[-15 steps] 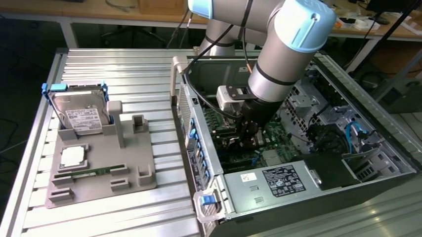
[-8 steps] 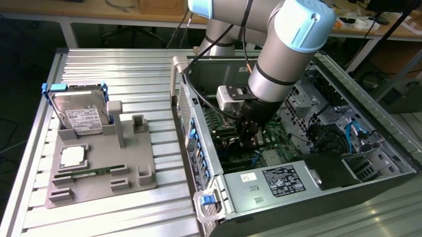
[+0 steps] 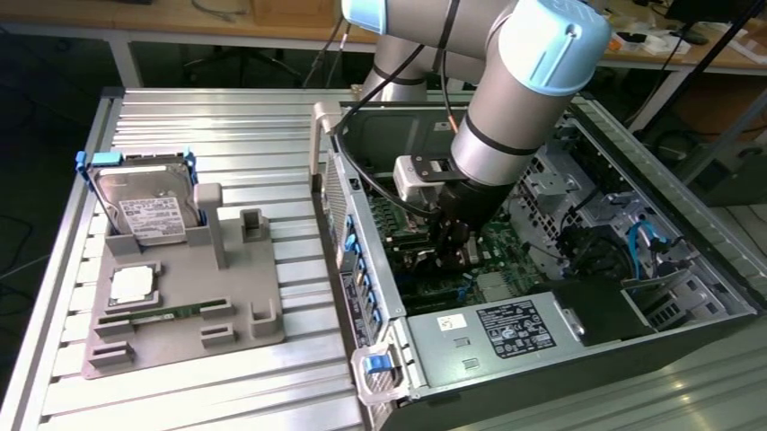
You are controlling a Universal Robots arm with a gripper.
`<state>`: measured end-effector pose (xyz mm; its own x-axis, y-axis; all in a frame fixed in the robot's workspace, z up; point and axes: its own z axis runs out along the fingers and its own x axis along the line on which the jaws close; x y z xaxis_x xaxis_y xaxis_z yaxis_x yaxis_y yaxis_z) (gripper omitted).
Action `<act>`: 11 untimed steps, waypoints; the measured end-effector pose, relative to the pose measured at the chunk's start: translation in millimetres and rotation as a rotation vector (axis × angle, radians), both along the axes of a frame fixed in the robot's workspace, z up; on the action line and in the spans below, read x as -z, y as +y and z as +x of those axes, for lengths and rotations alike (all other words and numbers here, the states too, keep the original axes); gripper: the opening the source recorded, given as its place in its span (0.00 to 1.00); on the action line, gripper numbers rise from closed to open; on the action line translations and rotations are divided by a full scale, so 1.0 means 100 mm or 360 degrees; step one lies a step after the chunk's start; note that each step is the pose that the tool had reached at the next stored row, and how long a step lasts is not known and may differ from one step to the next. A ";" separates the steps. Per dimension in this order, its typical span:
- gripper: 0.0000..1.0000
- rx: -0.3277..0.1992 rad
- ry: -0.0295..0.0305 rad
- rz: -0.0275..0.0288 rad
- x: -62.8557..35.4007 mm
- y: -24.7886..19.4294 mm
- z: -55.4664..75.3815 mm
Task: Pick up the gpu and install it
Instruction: 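Insert the gpu into the slot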
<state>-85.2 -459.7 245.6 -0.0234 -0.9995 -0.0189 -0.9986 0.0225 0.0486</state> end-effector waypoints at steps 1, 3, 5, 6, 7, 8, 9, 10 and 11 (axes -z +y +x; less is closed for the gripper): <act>0.27 0.0000 0.00000 0.00000 0.000 0.000 0.00; 0.27 0.0000 0.00000 -0.00001 0.000 0.000 0.00; 0.27 0.0000 0.00001 -0.00001 0.000 0.000 0.00; 0.27 0.0000 0.00000 0.00000 0.000 0.000 0.00; 0.27 0.0000 0.00000 0.00000 0.000 0.000 0.00; 0.27 0.0000 0.00000 0.00000 0.000 0.000 0.00; 0.27 0.0000 0.00000 0.00000 0.000 0.000 0.00; 0.27 0.0000 0.00000 0.00000 0.000 0.000 0.00; 0.27 0.0000 0.00000 0.00001 0.000 0.000 0.00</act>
